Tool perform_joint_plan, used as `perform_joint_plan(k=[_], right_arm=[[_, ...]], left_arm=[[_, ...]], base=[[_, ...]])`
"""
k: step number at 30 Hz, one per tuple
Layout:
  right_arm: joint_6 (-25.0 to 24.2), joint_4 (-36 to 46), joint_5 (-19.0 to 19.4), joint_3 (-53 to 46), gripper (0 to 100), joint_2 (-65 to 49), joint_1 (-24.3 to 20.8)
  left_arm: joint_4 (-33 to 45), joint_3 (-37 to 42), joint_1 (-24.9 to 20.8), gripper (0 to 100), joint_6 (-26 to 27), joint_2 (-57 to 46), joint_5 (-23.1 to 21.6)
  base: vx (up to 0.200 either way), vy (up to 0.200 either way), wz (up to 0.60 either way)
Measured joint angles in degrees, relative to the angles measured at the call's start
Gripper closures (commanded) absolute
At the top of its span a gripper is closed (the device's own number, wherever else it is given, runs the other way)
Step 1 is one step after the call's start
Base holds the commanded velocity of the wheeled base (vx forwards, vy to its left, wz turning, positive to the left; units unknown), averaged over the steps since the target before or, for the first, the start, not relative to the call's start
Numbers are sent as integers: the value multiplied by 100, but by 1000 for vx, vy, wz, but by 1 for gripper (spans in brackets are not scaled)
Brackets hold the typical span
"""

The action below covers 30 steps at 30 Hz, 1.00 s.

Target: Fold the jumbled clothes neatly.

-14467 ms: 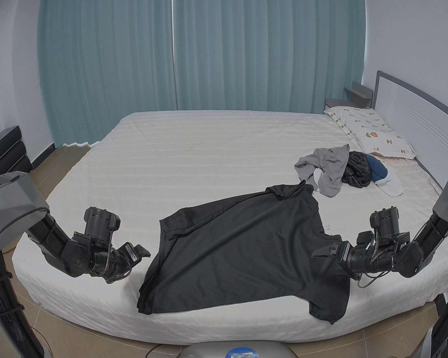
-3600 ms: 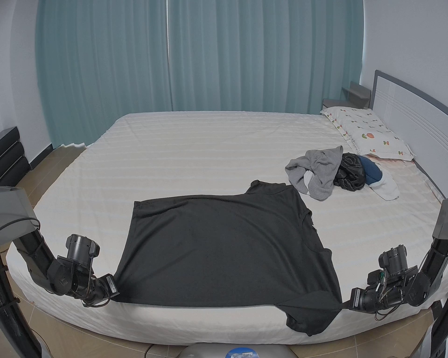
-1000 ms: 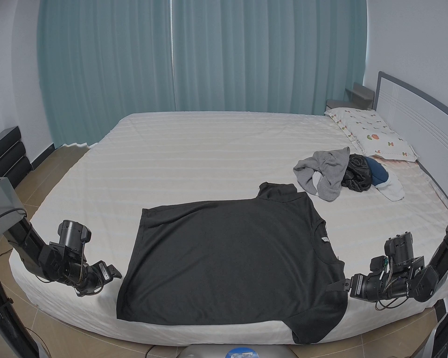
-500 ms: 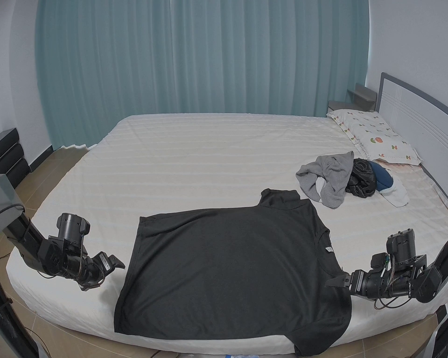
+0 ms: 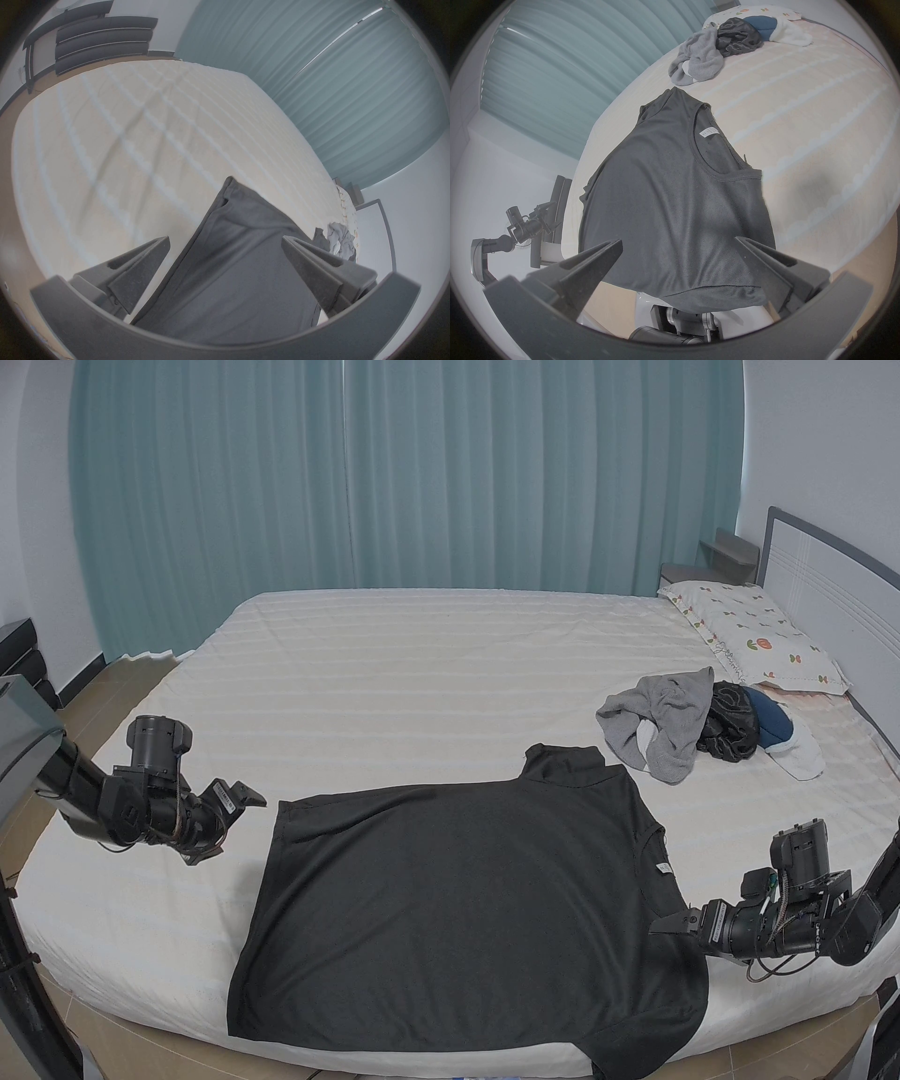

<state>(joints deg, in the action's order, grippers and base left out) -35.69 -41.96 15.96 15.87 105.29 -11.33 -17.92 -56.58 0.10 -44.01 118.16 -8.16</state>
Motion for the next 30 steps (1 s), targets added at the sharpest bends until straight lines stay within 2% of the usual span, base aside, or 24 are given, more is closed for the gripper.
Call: perform_joint_plan(k=[9, 16, 21, 30], right_arm=[[-210, -2, 166, 83, 0, 28, 15], [-289, -2, 268, 110, 0, 26, 41], [-304, 2, 290, 129, 0, 57, 52], [-306, 0, 300, 157, 0, 113, 89]], left_arm=[[207, -2176, -10, 0, -17, 1342, -238], [890, -3582, -21, 0, -148, 2264, -347], [963, -3873, -21, 0, -252, 2601, -367], [983, -3931, -65, 0, -246, 2782, -374]], base=[[0, 0, 0], [0, 0, 0], [0, 0, 0], [0, 0, 0]])
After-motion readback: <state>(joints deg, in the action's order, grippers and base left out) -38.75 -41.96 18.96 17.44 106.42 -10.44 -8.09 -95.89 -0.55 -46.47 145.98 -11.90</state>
